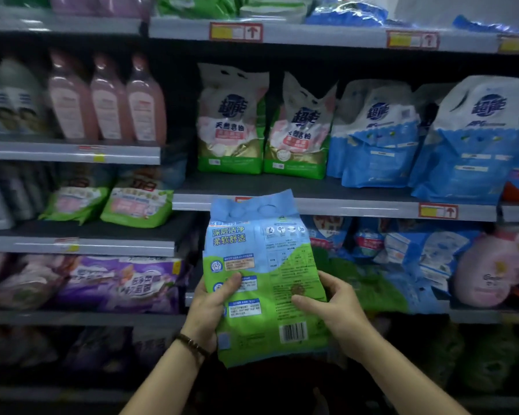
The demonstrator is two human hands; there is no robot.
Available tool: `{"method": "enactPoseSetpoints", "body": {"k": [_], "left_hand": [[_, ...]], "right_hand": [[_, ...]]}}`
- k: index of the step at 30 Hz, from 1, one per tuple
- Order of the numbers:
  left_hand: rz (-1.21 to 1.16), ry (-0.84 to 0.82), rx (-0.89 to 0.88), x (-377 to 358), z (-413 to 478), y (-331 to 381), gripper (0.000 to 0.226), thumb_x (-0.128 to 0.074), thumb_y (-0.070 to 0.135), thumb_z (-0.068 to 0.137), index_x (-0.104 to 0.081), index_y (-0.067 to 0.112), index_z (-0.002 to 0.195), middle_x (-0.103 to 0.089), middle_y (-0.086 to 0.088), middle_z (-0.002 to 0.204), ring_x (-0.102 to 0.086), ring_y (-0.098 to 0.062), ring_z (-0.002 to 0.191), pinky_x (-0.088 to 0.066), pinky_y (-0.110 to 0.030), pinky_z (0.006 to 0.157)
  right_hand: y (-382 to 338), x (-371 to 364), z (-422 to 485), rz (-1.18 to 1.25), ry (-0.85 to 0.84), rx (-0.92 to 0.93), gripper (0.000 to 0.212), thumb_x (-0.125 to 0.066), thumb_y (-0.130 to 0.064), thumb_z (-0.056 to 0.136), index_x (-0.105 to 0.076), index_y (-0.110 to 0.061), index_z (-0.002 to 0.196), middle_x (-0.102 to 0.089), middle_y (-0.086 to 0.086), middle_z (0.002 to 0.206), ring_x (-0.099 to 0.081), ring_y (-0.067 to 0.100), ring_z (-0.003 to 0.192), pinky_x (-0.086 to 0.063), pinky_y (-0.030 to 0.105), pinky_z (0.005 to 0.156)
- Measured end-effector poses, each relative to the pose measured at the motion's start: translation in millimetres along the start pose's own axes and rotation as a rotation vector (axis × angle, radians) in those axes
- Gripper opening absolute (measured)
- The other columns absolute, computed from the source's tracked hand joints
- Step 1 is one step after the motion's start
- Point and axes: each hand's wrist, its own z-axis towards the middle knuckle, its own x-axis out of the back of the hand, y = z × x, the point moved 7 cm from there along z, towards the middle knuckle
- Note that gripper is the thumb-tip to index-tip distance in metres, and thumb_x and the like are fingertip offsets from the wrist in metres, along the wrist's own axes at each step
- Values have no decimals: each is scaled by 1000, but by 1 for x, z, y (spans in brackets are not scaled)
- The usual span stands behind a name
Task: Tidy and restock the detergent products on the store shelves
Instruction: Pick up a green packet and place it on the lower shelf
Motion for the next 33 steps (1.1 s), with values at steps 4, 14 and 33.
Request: {"method": "enactPoseSetpoints", "body": {"k": [4,14,33], "left_hand": [[-22,-37,-78,33,-19,47,72,-94,30,70,-65,2,129,-67,-32,127,-65,-55,113,-48,-78,94],[-27,88,-119,152,-41,135,72,-87,21,82,-51,5,142,-60,-33,137,-60,-58,121,-48,-75,96],[1445,714,-365,309,33,212,68,-34,77,83,-27,64,149,-27,-5,162,-24,-34,150,-24,-57,119]], "right_hand": [[-5,-51,13,148,-129,-74,97,-102,-50,52,-63,-22,136,-76,8,127,-74,33,115,-57,58,102],[-18,-216,39,257,-526,-308,53,-82,-16,82,-67,-6,131,-75,22,123,-73,45,112,-60,59,96],[40,-464,182,407,-358,-374,27,-73,-3,90,-77,-8,117,-80,20,109,-76,45,103,-57,67,95]]}}
